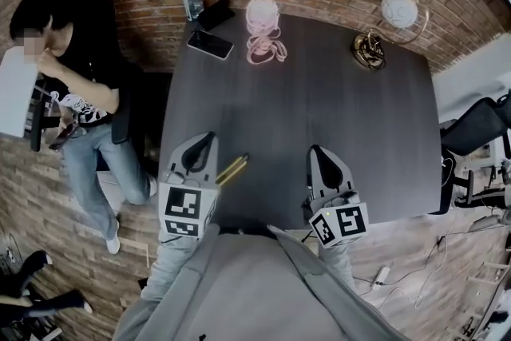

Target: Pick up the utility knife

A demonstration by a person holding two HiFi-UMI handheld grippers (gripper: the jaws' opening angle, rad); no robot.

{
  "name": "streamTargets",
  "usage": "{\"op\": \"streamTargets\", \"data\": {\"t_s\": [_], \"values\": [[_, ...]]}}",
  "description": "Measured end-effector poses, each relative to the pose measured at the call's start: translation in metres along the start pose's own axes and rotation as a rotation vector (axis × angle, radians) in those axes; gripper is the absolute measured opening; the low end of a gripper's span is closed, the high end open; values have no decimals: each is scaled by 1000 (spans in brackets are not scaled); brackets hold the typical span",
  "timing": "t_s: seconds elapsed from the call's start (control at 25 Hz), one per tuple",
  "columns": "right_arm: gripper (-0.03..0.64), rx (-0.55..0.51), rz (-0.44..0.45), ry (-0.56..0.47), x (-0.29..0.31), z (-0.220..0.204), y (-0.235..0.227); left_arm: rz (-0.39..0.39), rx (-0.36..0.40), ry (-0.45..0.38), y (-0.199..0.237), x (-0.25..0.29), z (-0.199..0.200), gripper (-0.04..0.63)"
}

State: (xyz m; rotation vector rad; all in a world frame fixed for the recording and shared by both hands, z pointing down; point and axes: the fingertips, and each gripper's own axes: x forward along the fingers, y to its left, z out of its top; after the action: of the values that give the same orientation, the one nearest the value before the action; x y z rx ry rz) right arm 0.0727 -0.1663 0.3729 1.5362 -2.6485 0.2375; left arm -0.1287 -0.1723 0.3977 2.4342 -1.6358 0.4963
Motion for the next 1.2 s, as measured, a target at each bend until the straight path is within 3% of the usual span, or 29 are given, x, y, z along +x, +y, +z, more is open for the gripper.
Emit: {"op": "streamTargets", "data": {"t_s": [0.68, 0.96, 1.2], "values": [[18, 31, -45, 33, -15, -19, -3, -37, -8, 50, -8, -2, -34, 20], [18, 54, -73, 44, -20, -25, -8, -91, -26, 77, -16, 3, -50, 20], [18, 57, -89, 54, -21, -29, -10, -139, 14, 127, -25, 10, -68, 23]]}}
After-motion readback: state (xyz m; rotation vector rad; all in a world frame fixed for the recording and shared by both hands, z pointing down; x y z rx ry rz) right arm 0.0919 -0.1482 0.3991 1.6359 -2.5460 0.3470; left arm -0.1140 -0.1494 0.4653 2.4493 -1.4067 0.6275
